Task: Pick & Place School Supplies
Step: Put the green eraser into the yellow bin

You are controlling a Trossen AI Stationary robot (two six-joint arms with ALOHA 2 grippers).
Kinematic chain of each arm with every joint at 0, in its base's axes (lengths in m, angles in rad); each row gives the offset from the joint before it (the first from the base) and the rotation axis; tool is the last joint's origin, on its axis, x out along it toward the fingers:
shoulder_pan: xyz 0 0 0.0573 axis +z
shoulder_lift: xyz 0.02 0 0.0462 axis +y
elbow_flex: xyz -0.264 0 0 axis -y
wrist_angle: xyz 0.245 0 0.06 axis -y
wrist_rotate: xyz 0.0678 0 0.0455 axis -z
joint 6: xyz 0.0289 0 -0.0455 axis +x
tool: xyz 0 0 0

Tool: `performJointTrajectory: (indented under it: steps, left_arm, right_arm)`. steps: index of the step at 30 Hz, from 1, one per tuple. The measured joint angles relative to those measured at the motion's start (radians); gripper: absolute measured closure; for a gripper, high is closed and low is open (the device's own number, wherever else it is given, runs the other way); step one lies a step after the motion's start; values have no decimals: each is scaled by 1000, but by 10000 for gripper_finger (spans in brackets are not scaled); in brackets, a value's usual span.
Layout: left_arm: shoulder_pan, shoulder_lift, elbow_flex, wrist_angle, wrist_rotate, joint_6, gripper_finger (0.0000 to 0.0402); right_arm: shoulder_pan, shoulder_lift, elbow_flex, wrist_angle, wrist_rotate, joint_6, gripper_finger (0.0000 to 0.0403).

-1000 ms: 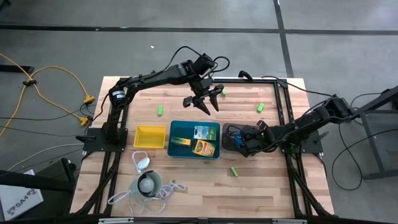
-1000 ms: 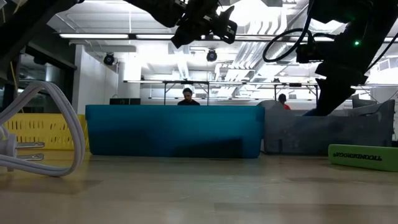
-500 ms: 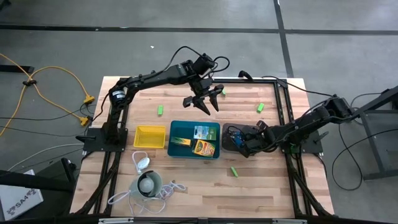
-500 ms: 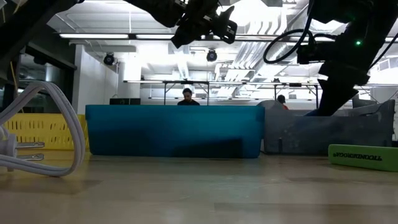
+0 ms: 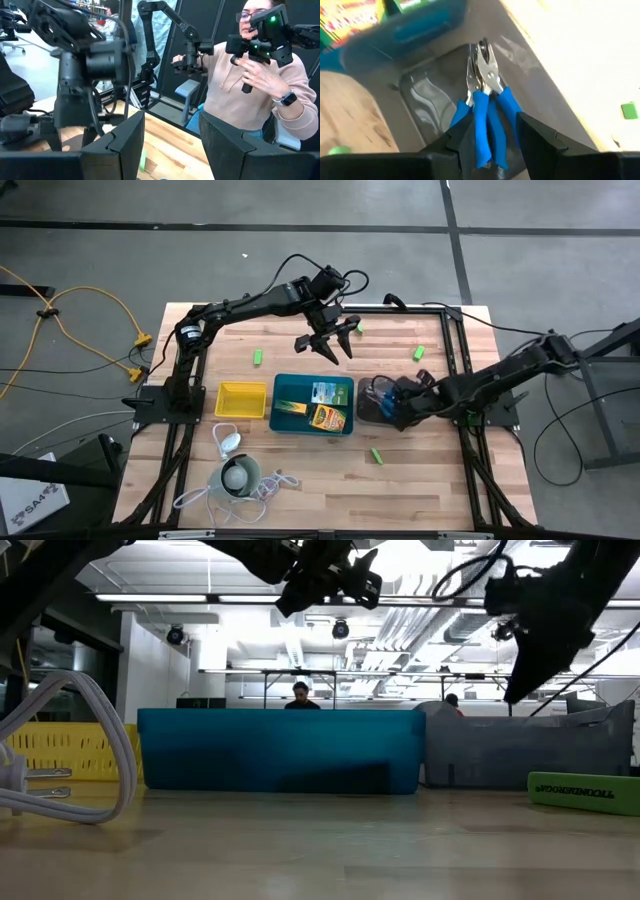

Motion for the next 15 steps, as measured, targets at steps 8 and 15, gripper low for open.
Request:
performJointTrajectory:
  steps: [8, 15]
  left_arm:
    - [-3, 0, 0, 1, 0, 8, 218]
    - [-18, -8, 0, -3, -40, 2, 218]
  right_arm:
    - [0, -103, 0, 30, -3, 0, 272]
    - [1, -153, 0, 103, -28, -63, 272]
